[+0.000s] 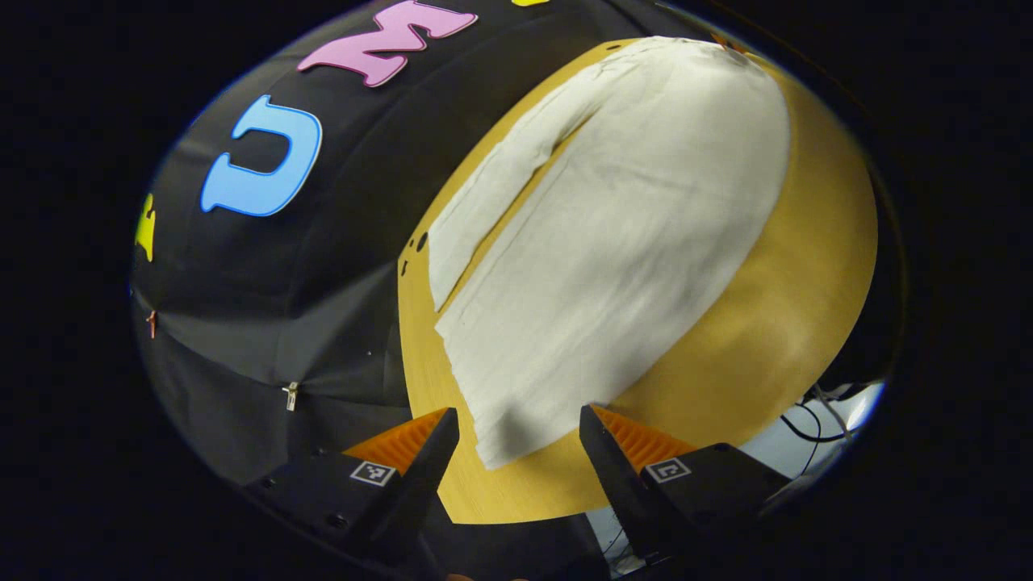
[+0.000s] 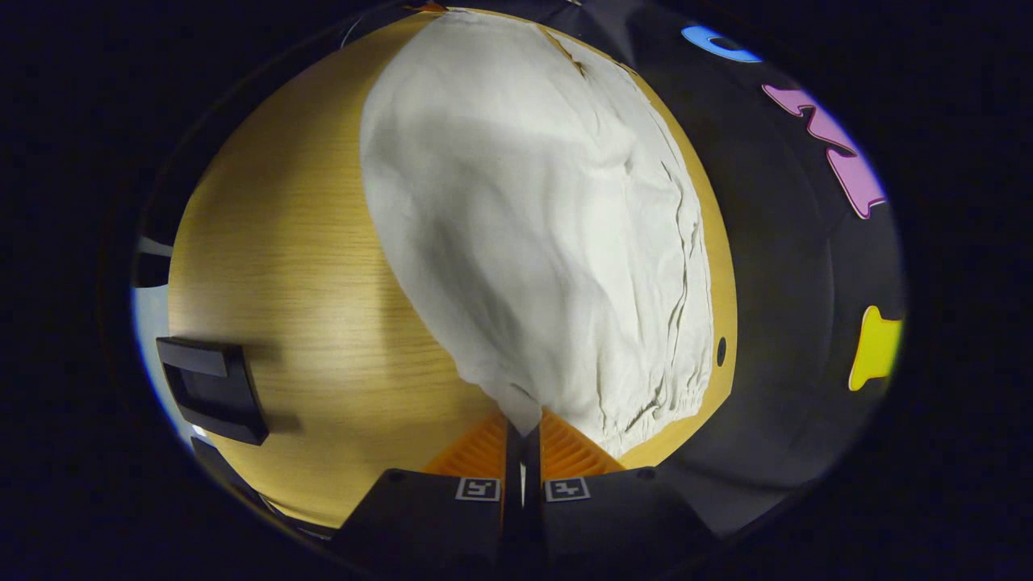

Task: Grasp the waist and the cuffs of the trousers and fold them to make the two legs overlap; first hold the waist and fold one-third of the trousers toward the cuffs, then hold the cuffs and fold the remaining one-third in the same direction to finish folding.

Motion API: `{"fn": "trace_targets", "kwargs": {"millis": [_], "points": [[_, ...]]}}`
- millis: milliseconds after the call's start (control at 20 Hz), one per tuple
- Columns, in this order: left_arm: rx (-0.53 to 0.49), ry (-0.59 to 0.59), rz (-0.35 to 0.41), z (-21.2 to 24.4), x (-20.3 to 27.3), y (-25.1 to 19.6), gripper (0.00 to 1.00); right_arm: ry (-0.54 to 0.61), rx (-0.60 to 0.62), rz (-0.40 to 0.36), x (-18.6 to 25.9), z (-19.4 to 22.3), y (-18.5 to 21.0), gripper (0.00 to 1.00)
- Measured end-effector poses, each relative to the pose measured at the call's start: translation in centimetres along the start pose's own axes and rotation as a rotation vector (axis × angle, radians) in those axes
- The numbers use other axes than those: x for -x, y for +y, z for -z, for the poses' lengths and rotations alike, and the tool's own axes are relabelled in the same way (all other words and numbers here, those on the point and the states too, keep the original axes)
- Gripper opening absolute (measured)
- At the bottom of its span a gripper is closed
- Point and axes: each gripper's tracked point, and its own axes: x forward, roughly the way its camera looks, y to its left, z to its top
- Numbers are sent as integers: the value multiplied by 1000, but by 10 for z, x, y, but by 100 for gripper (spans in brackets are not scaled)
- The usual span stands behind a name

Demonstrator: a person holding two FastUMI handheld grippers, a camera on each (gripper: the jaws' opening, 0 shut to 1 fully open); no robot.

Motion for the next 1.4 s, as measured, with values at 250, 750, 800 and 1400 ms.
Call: {"fn": "trace_targets", "kwargs": {"millis": [250, 750, 800, 1400], "points": [[-208, -9, 110, 24, -11, -1, 96, 10, 32, 1, -1, 1, 0, 6], [-459, 55, 370, 4, -62, 6, 61, 21, 58, 6, -1, 2, -2, 5], [-441, 73, 374, 2, -64, 6, 51, 19, 64, 9, -2, 2, -2, 5], [-398, 69, 269, -7, -69, 0, 6, 18, 14, 30, 0, 7, -9, 5]]}}
